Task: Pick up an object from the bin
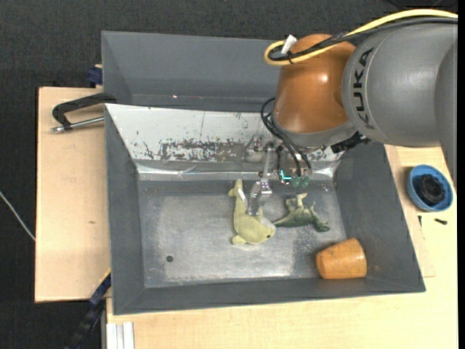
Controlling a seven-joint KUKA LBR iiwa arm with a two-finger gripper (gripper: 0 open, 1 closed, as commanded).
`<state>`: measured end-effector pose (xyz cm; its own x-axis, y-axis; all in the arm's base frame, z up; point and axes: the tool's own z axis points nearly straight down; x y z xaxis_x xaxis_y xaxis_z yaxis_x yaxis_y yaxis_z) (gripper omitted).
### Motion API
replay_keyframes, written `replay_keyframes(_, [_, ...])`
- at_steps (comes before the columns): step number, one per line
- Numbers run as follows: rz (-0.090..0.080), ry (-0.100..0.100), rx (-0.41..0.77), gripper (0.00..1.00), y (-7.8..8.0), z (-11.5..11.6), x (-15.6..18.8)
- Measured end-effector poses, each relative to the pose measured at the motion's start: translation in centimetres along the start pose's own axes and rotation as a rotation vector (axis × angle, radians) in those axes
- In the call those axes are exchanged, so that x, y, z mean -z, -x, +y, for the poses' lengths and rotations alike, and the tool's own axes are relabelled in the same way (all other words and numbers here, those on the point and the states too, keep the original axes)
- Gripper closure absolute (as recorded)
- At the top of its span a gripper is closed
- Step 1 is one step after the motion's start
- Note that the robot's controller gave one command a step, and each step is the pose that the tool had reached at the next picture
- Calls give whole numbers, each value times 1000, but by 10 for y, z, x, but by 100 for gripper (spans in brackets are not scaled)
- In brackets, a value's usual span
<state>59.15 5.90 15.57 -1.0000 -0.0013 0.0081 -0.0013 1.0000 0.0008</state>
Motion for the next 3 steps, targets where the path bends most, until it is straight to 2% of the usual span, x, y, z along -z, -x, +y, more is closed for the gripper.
replay_keyframes(1, [-17, 3, 190, 0, -30, -24, -81])
replay_keyframes(2, [-8, 1, 192, 100, -32, -25, -80])
replay_keyframes(3, [-22, -5, 555, 100, -3, -24, 71])
